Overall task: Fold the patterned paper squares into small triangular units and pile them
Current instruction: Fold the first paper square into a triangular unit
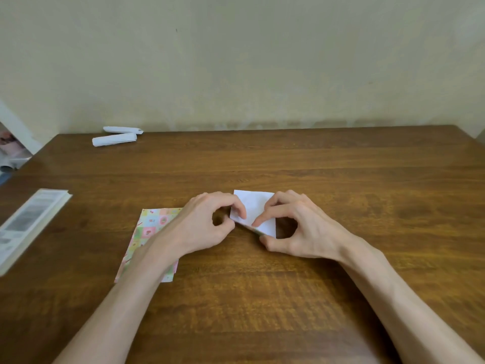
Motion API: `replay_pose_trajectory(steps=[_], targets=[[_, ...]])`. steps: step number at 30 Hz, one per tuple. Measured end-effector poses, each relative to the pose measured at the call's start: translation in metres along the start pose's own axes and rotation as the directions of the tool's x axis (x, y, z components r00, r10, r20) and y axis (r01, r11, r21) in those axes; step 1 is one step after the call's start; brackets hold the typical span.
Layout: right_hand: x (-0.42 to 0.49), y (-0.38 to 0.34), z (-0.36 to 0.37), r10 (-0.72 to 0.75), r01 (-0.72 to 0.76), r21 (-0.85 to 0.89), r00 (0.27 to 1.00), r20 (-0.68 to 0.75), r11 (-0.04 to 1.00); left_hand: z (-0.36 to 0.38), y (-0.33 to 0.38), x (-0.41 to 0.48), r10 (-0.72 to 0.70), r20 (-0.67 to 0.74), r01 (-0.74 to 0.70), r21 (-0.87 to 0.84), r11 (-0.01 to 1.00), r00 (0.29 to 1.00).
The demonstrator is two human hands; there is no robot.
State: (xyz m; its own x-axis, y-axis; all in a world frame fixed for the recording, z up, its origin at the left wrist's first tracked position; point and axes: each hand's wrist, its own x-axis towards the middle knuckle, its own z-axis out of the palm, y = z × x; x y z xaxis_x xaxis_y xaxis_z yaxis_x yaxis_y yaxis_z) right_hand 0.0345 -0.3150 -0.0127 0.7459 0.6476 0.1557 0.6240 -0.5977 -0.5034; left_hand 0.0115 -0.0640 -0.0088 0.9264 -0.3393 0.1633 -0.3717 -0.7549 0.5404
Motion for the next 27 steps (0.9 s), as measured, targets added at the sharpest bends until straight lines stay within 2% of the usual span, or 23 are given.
replay_pose_trajectory(steps=[2,4,8,12,15,18,21,27], targets=[[-0.0001,-0.0003,0.0005,-0.001,0.001,0.006,1.0,-0.003,1.0,-0.0056,-0.0002,-0.0024,0.008,0.089,-0.003,-0.052,0.999,0.996],[0.0,-0.0006,0.0008,0.006,-0.006,0.003,1.0,0.001,1.0,-0.0071,-0.0007,-0.0034,0.029,0.122,-0.02,-0.075,0.997,0.992],[0.0004,-0.0008,0.0005,0.012,-0.012,-0.009,1.0,-0.004,1.0,-0.0061,-0.0029,-0.0031,-0.007,0.073,0.012,-0.078,0.997,0.997],[0.0011,-0.0033,0.0009,-0.001,0.001,-0.014,0.998,-0.06,1.0,-0.0068,-0.0043,-0.0031,-0.051,0.081,0.054,-0.024,0.998,0.995],[0.0012,-0.0013,0.0016,0.008,-0.003,0.048,0.994,-0.113,0.999,-0.0075,-0.0025,-0.0041,-0.051,0.063,0.056,-0.075,0.996,0.997],[0.0008,0.0009,0.0017,-0.001,0.009,0.085,0.996,-0.09,0.996,-0.0085,-0.0018,-0.0037,-0.073,0.038,0.077,-0.128,0.989,0.997],[0.0017,0.0019,0.0014,0.001,0.004,0.125,0.999,-0.043,0.992,-0.0076,-0.0022,-0.0042,-0.069,0.038,0.072,-0.1,0.992,0.997],[0.0035,0.0058,0.0079,0.101,-0.079,0.197,0.989,-0.105,0.977,-0.0013,-0.0014,-0.0043,-0.036,-0.016,0.036,-0.045,0.998,0.999]])
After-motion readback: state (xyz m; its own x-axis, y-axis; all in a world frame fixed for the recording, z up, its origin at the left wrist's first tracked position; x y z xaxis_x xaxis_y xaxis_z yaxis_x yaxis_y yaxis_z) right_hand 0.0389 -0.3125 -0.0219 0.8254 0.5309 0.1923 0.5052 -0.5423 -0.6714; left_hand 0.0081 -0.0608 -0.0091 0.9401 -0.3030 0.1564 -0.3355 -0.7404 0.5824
